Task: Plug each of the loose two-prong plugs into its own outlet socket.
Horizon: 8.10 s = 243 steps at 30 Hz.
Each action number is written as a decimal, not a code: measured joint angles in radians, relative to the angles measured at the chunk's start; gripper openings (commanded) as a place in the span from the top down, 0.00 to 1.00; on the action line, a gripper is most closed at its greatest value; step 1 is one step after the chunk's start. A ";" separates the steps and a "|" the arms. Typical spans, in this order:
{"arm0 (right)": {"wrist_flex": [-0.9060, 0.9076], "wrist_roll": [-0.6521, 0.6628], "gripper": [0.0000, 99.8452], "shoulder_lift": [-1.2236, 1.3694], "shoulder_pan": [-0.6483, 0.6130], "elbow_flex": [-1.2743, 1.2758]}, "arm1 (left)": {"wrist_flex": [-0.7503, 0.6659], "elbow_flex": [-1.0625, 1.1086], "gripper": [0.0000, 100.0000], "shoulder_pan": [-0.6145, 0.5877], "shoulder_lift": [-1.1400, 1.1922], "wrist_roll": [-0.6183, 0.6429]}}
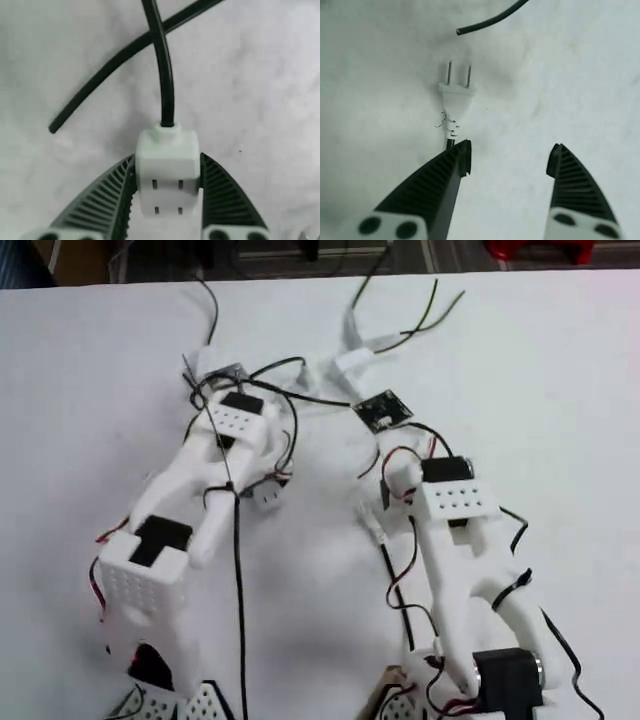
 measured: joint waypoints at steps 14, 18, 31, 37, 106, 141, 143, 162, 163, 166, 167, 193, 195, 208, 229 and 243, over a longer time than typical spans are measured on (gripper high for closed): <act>-0.080 0.000 0.75 0.000 -0.144 0.087 | -0.012 0.005 0.67 -0.009 0.029 -0.009; -0.092 0.000 0.75 0.000 -0.155 0.091 | 0.040 0.008 0.67 -0.012 0.031 -0.009; -0.144 0.000 0.75 0.123 -0.153 0.060 | 0.526 -0.462 0.67 -0.192 0.032 -0.011; -0.098 0.000 0.76 0.334 -0.155 -0.089 | 0.535 -0.470 0.67 -0.361 0.037 -0.011; -1.284 0.173 0.98 -0.534 -0.241 0.324 | 0.345 -0.479 0.68 -0.410 0.167 -0.178; -1.703 -0.161 0.98 -0.779 -0.203 0.687 | 0.322 -0.620 0.68 -0.087 -0.575 -0.272; -1.703 -0.161 0.98 -0.779 -0.198 0.692 | 0.308 -0.542 0.68 -0.058 -0.675 -0.272; -1.640 -0.161 0.98 -0.779 -0.209 0.704 | -0.537 0.769 0.75 0.253 -1.645 -0.592; -1.640 -0.161 0.98 -0.779 -0.207 0.704 | -0.557 0.790 0.75 0.275 -1.653 -0.605; -1.640 -0.161 0.98 -0.779 -0.249 0.720 | -0.615 0.822 0.75 0.299 -1.640 -0.617; -1.640 -0.161 0.98 -0.779 -0.253 0.721 | -0.632 0.822 0.75 0.301 -1.623 -0.617; -0.964 -0.164 0.98 -1.407 -0.351 0.758 | -0.767 0.776 0.75 0.235 -1.373 -0.623; -0.964 -0.164 0.98 -1.407 -0.353 0.758 | -0.767 0.776 0.75 0.210 -1.367 -0.623; -0.956 -0.160 0.98 -1.428 -0.417 0.763 | -0.964 0.821 0.75 0.038 -1.355 -0.621; -0.956 -0.057 0.98 -1.430 -0.416 0.770 | -0.939 0.810 0.75 -0.210 -1.350 -0.623; -0.833 -0.057 0.98 -0.736 -0.387 0.413 | -0.939 1.048 0.75 -0.496 -1.350 -0.623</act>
